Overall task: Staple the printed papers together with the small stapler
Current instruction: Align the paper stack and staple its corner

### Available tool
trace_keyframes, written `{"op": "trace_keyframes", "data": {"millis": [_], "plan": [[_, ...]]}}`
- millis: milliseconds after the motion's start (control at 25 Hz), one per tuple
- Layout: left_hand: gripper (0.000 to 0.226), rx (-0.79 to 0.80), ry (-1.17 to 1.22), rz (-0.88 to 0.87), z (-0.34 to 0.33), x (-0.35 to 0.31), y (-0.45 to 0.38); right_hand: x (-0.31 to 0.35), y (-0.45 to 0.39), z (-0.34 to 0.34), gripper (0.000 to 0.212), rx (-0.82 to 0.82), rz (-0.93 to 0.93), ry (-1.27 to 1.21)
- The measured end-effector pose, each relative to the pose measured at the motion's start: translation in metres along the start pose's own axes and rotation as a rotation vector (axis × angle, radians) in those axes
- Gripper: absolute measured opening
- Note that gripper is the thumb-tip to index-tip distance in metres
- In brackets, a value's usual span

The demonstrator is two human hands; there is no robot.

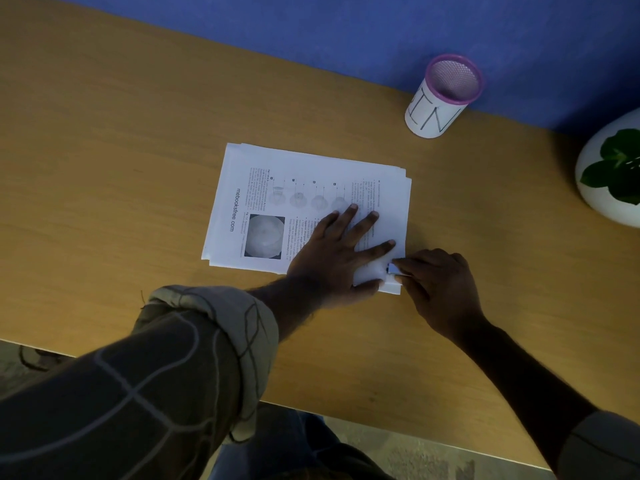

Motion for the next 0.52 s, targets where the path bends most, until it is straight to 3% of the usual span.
{"op": "trace_keyframes", "data": {"millis": [520], "plan": [[0.061, -0.018, -0.001, -0.003, -0.002, 0.0, -0.003, 0.009, -0.006, 0.006, 0.026, -0.006, 0.025, 0.019]]}}
Point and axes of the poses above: each hand's wrist, its own y-axis away from the middle knuckle, its own z-axis out of the back of the hand, x = y × z, the point moved 3 cm from there along -y, towards the middle knuckle, and after that the axes turned 11 degrees about x, right-handed, at the moved point
